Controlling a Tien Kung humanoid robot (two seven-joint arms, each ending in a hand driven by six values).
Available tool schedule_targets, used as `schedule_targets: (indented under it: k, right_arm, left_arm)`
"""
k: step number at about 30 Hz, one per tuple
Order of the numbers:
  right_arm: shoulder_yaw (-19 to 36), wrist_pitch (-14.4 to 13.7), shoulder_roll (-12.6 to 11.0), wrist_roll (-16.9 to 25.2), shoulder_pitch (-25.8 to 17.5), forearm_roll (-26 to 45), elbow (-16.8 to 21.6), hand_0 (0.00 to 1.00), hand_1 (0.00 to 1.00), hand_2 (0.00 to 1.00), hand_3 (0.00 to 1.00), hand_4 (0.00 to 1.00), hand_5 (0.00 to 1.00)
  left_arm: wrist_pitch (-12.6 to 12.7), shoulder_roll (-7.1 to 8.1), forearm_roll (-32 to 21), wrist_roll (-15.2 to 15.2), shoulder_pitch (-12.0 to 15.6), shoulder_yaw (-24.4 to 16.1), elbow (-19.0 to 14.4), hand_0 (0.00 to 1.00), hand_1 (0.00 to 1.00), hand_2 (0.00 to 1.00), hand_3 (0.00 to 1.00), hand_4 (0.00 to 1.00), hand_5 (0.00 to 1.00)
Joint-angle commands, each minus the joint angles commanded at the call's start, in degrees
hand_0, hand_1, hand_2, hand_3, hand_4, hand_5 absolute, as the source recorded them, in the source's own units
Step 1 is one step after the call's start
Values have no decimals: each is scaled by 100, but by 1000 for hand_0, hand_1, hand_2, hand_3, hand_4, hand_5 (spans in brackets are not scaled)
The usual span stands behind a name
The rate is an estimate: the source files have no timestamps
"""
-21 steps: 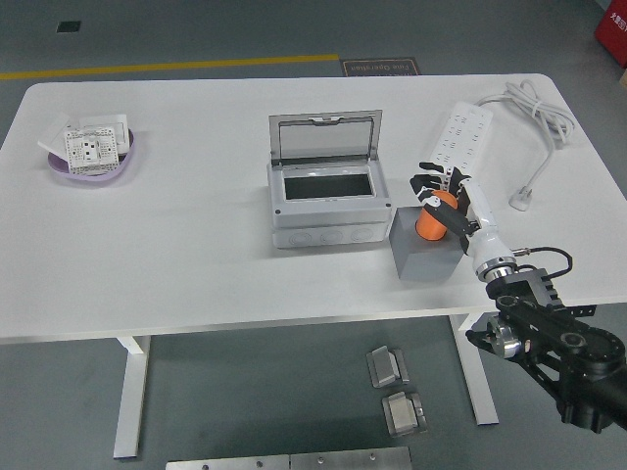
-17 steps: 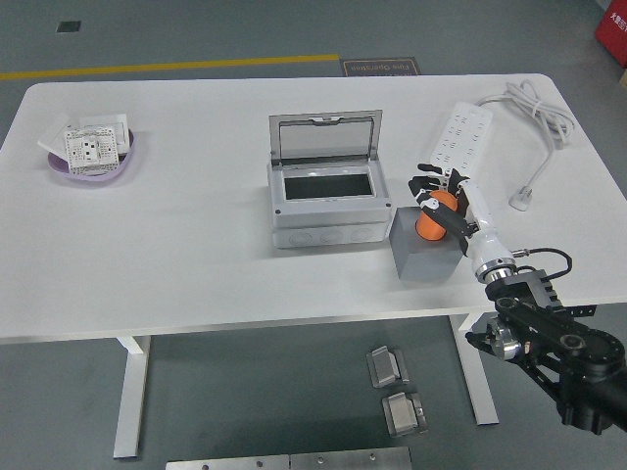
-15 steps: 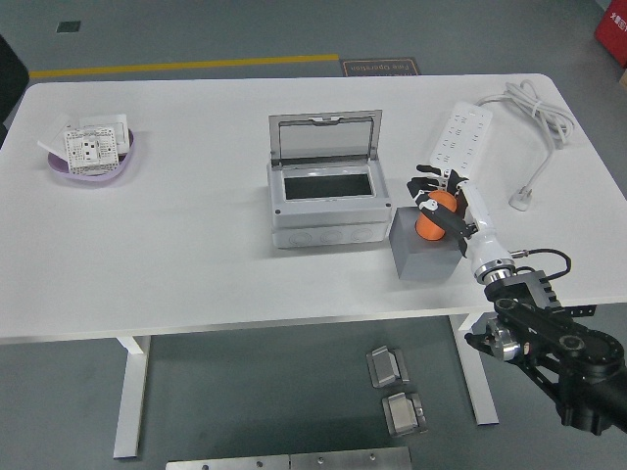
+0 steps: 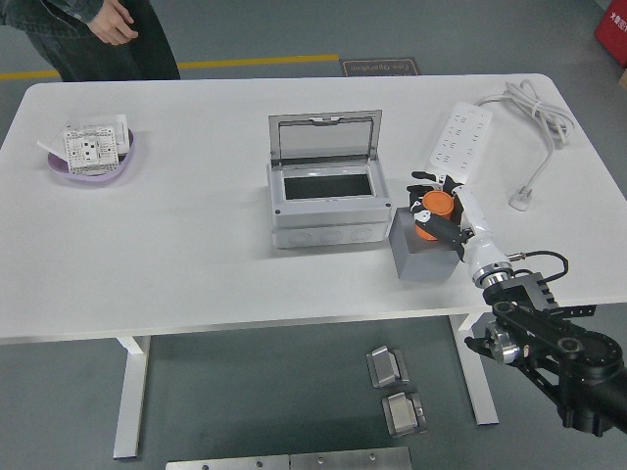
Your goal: Pick up the cylinder from the cube,place it in the box,flap close box
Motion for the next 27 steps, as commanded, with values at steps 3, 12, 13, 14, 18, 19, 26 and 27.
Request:
schedule_targets:
  k: [3,12,13,14,18,19,26,27]
  right_arm:
    - [-17,9,-7,-3,-5,28,12,718,717,633,666,493,2]
    - [-110,9,-25,-34,5,71,82,699,684,592,603,134,2]
    - [-116,0,-26,-45,5,64,103,699,684,592,603,134,2]
    - [-118,-9,-27,-53,4,62,118,699,684,592,603,134,2]
    - [-108,-16,-32,-83,-4,49,165,629,594,529,493,2,2]
    - [-103,-15,-33,-86,-6,52,171,629,594,529,493,2,2]
    - [-27,-39,-42,-105,-23,-15,195,471,360,376,261,2,2]
    - [-5,-47,-44,-111,-27,-45,199,471,360,376,261,2,2]
  left_arm:
    - [0,4,-5,-2,-12,-7,1,615,573,572,658,703,276]
    - [-7,7,-14,-5,-38,-11,2,615,574,573,660,704,273]
    - [-7,6,-19,-5,-38,-9,3,615,574,573,660,704,273]
    - [-8,6,-20,-5,-39,-10,2,615,574,573,660,704,273]
    - [-9,4,-25,-6,-44,-9,3,616,574,572,660,706,274]
    - [-9,5,-19,-6,-48,-14,2,616,574,572,660,706,274]
    - [-9,15,46,-7,-66,-67,-10,616,574,572,660,706,273]
    - [-9,16,51,-7,-66,-70,-11,616,574,572,660,706,273]
